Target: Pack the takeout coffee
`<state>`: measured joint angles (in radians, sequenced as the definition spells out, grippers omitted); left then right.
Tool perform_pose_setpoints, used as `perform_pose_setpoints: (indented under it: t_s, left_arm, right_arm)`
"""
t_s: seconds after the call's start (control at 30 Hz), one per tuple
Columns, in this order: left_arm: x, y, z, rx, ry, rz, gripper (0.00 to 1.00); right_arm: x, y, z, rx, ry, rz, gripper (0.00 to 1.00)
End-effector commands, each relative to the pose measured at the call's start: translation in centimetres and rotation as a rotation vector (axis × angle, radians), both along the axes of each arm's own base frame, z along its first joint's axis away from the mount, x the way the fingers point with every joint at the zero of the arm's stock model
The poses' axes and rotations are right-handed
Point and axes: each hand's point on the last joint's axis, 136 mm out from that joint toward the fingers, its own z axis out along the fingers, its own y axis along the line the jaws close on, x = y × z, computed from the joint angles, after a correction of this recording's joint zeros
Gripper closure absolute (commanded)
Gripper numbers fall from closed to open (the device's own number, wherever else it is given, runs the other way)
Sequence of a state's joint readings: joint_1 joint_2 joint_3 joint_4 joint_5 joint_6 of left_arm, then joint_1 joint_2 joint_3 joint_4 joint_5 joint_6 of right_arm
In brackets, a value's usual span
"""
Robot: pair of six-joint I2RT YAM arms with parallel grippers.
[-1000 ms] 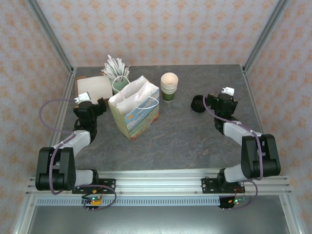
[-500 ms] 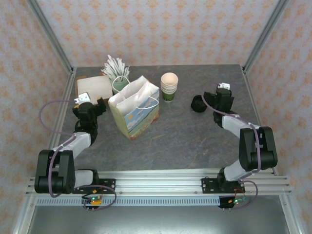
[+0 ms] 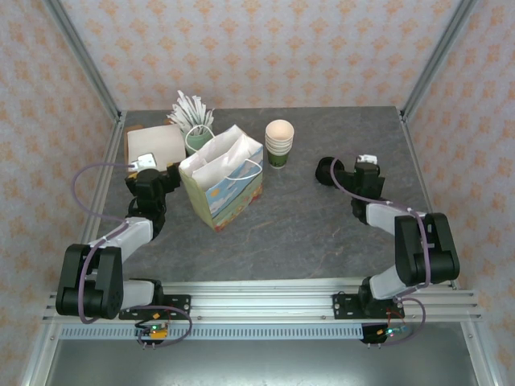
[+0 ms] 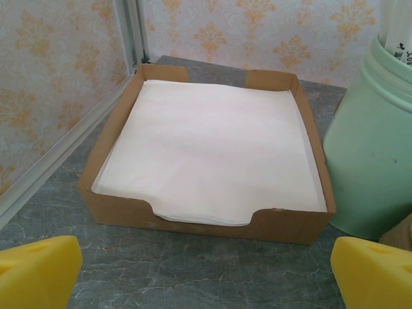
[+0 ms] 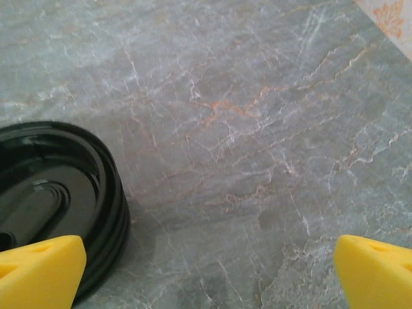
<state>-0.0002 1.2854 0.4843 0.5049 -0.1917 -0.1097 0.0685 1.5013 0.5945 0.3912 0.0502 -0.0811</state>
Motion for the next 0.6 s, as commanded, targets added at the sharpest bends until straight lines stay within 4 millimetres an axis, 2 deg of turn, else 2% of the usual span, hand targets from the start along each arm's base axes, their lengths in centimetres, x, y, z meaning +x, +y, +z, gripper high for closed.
perform_pose_setpoints:
  t_s: [0.0,0.1,0.17,0.4,0.57]
  left_arm:
    - [-0.5,0.2,-0.7,0.028,0.008,0.008,0.00]
    - [-0.7,0.1,-2.8,0.028,-0.004,0.001,0.00]
    - [-0.5,-0.3,-3.4,0.039,-0.002,-0.009,0.00]
    - [0.8,-1.0,-3.9,0.079,0.059,-0.013,0.00]
    - [0.3,-1.2,-4.5,0.094,0.023,-0.022,0.00]
  right_arm:
    - [0.7,0.0,1.0,0.002,-0.079,0.008,0.01]
    - [0.2,-0.2,1.2,0.007,-0.119,0.001,0.01]
    - [-0.1,-0.4,1.1,0.018,-0.151,-0.006,0.01]
    - [-0.8,-1.5,0.5,0.032,-0.196,-0.056,0.01]
    - [-0.8,-1.5,0.5,0.033,-0.196,-0.055,0.01]
